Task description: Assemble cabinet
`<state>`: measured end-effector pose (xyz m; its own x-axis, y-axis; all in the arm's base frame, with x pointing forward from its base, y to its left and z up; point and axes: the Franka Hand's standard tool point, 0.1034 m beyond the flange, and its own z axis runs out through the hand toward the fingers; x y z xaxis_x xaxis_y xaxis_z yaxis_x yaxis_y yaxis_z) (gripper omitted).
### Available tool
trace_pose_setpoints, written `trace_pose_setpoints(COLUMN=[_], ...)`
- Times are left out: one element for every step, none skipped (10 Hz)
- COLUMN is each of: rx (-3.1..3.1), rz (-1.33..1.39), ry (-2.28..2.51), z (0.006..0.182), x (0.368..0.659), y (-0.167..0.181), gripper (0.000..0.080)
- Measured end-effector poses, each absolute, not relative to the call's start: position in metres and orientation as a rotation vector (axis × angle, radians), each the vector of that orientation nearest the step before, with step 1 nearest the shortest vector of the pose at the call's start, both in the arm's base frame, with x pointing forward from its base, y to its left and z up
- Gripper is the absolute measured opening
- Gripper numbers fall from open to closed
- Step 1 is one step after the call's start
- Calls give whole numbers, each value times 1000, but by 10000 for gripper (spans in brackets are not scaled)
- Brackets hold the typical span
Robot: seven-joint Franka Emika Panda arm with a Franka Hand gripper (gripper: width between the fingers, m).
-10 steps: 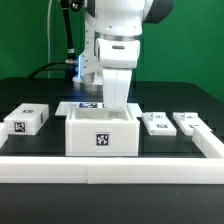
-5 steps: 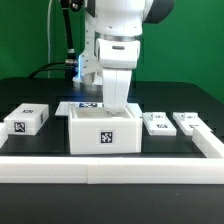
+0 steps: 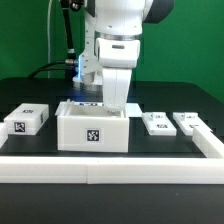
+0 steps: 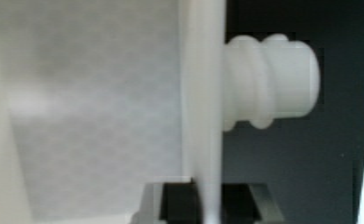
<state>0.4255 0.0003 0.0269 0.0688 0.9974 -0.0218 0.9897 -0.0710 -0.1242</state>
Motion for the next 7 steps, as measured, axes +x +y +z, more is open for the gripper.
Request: trace_pose_setpoints(rx=[-2240, -2240, -2234, -2232, -2225, -2216, -2197], rz=[154, 154, 161, 165, 160, 149, 142], ry=[-2088, -2088, -2090, -2092, -2103, -2117, -2134], z=[27, 27, 28, 31, 32, 32, 33], x=[426, 426, 427, 438, 451, 466, 485], y=[0, 0, 0, 0, 1, 5, 16], gripper=[45, 45, 45, 45, 45, 45, 44])
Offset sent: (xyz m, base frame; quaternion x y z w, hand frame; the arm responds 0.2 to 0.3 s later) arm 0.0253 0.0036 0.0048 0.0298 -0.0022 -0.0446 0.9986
